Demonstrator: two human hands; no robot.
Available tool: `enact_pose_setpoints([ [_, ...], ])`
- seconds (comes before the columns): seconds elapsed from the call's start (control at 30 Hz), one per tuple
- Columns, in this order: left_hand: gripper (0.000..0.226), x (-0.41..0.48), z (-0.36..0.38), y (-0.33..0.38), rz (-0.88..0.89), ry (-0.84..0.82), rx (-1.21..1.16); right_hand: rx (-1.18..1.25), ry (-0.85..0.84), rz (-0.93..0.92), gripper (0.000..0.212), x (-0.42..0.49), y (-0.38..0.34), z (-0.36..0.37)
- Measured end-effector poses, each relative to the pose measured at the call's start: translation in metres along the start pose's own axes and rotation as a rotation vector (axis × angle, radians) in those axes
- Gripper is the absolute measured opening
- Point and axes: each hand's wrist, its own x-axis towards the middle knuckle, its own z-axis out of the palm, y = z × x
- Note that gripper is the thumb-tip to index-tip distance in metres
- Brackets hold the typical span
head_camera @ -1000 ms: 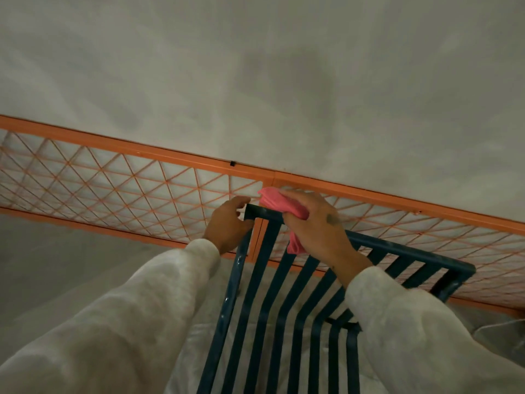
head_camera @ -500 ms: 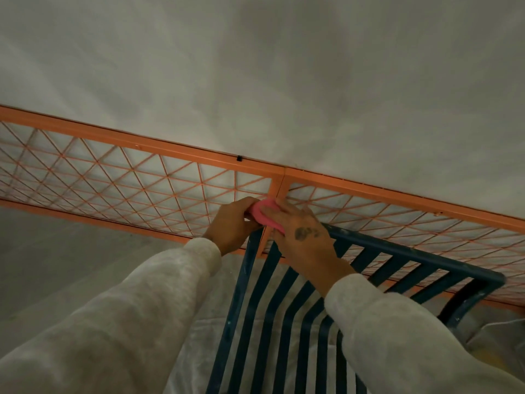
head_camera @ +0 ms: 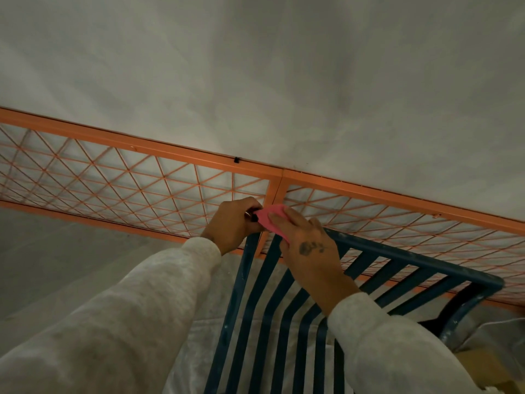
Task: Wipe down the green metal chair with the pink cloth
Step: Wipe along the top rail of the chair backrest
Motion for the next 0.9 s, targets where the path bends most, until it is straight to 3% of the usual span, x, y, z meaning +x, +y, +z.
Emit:
enact_pose_setpoints([
  [0.17,0.026,0.001,0.0,-0.003,-0.036,-0.01,-0.011,0.041,0.057,0.086,0.06,0.001,0.006,-0.008],
  [0.43,0.025,0.002,-0.003,0.002,-0.014,-0.012,-0.008,0.039,0.038,-0.045,0.059,0.001,-0.001,-0.001],
  [0.63,0.03,0.003,-0.003,0.001,-0.07,-0.012,-0.004,0.133,0.131,0.056,0.05,0.007,0.015,-0.004],
  [0.9,0.035,0.008,-0.003,-0.001,-0.076,-0.027,0.073,0.067,0.027,-0.102,0.06,0.017,0.002,0.006],
])
